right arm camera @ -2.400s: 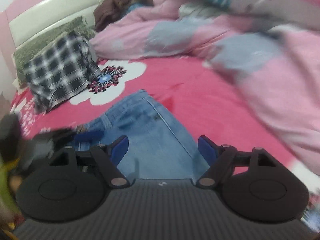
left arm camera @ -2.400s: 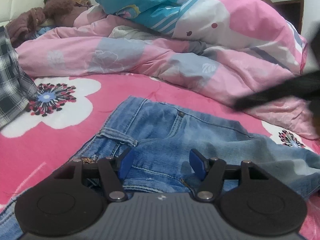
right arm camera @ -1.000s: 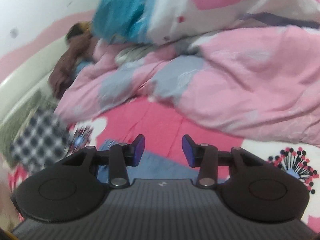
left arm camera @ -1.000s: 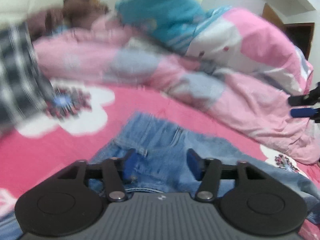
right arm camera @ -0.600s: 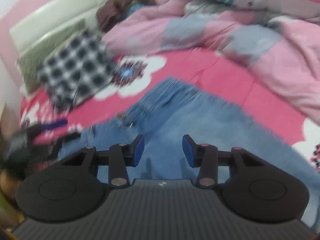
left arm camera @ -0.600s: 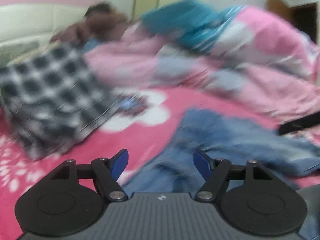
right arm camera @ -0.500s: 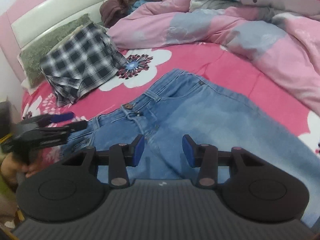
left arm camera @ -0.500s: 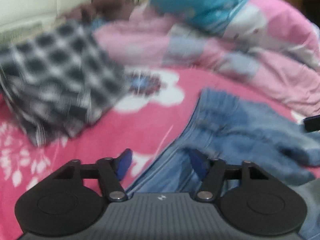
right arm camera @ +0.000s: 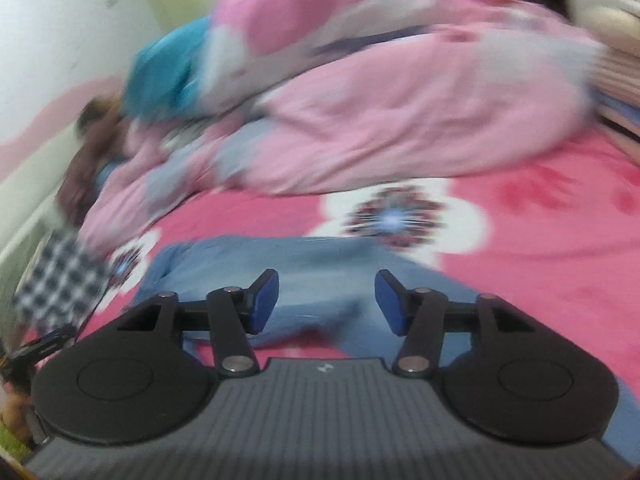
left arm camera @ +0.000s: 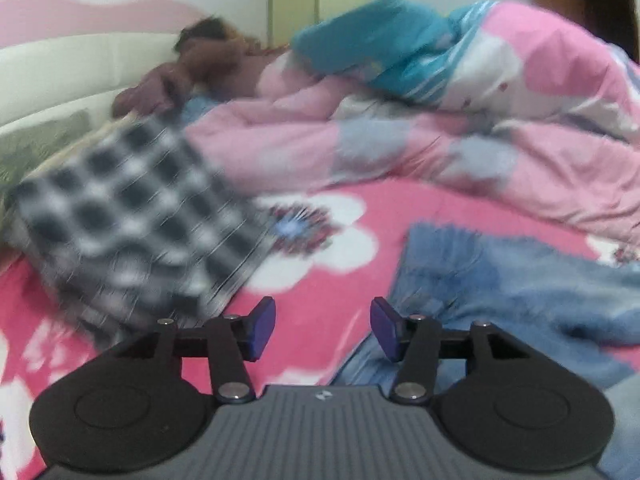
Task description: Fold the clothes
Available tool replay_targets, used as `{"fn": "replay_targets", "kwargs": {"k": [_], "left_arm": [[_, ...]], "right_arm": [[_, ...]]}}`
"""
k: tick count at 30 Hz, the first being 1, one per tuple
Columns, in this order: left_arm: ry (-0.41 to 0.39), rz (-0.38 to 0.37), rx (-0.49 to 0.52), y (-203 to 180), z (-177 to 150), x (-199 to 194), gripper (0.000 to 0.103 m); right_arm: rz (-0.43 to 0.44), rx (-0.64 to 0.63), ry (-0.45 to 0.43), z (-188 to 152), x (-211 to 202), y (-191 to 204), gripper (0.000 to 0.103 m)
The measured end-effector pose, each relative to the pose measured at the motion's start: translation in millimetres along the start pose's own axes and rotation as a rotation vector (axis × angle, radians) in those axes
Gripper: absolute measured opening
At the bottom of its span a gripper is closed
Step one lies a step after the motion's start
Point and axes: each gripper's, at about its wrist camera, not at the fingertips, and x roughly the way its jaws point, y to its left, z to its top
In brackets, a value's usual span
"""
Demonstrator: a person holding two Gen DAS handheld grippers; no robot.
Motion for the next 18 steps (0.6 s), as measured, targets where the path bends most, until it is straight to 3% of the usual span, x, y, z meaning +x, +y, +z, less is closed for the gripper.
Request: {"fn": "replay_targets", "kwargs": {"k": [3,8,13,18], "left_arm": [[0.033,-0.129,-0.018,-36.3,22.7,18.2,0.055],[0.139,-0.360,0.038,-140.5,40.4,74.2,0.055],[0.167,-0.373,0.188,-229.0,34.8,119.9,0.055],[0.200,-0.344,0.258,-268.8,9.1,148.1,0.057]], "right_arm": [[-0.056,0.056,-0.004,-6.4,-5.1,-35.0,0.057],[-0.156,0.035,0.019,-18.8,6.5,-69.5,0.064],[-0.238,-0.025,0.036,-17.7,32.3,-97.5,0.064],[-0.151,-0.044,0.170,-21.4,71.1,-119.6,0.064]]}}
